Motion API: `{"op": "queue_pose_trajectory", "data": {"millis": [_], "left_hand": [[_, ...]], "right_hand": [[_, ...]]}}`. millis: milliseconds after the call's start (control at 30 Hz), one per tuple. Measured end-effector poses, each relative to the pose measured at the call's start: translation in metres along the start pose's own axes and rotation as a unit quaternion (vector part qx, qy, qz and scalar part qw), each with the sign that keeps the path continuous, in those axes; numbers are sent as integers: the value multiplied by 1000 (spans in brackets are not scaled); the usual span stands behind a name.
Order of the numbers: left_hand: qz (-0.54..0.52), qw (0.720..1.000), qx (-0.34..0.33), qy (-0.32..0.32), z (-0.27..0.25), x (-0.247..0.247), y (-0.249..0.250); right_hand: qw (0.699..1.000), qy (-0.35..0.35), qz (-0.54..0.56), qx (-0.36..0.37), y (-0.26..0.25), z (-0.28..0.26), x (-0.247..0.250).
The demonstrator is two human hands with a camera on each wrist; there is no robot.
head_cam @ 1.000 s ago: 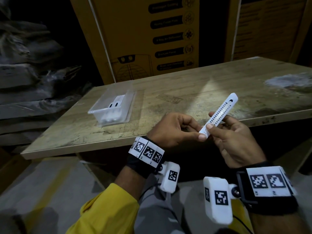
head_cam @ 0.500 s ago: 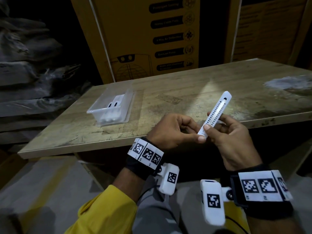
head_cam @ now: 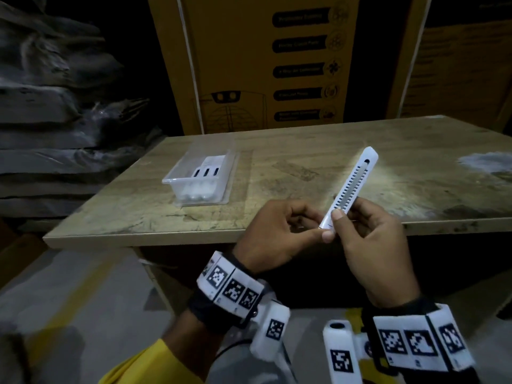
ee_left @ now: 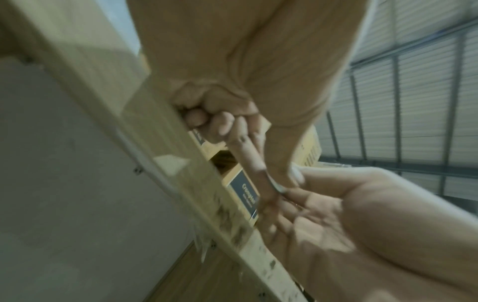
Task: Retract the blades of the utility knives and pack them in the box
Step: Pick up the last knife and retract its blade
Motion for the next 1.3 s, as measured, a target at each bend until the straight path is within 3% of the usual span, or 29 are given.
{"op": "queue_pose_trajectory", "data": {"millis": [100, 200, 333, 467, 533, 633, 667, 800, 933, 1067, 1200, 1300], "left_hand": [[14, 998, -1, 59, -11, 34, 10], [95, 991, -16, 98, -23, 69, 29], [189, 975, -47, 108, -34, 106, 52], [218, 965, -66, 129, -40, 140, 58], [279, 936, -89, 194, -46, 165, 61], [402, 854, -87, 319, -59, 208, 59], [397, 850, -63, 339, -58, 220, 50], [316, 888, 41, 332, -50, 242, -1], [247, 918, 78, 299, -52, 249, -32], [221, 929, 78, 288, -47, 240, -38], [221, 928, 75, 291, -45, 243, -47], [227, 926, 79, 292, -46, 243, -47]], "right_hand": [[999, -31, -16, 18, -16, -3, -26], [998, -63, -21, 17, -26, -1, -54], [993, -106, 29, -45, -31, 7, -94], [983, -153, 41, -97, -40, 16, -133], [981, -159, 37, -107, -49, 24, -148], [982, -150, 8, -115, -60, 39, -170], [983, -141, -13, -114, -63, 46, -176], [979, -92, -167, -71, -70, 71, -205], [949, -48, -309, -34, -76, 84, -239], [925, -2, -379, -27, -80, 93, -238], [901, 0, -433, -21, -80, 91, -246], [902, 5, -432, -18, -81, 87, -245]]}}
Point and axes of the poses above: each hand's wrist, its own z-axis towards the middle knuckle, its own x-axis out of the back of the hand, y = z × x, the point moved 10 cm from there along z, towards the middle knuckle, and after that the axes turned 13 degrees about -x, right-handed, at the moved point
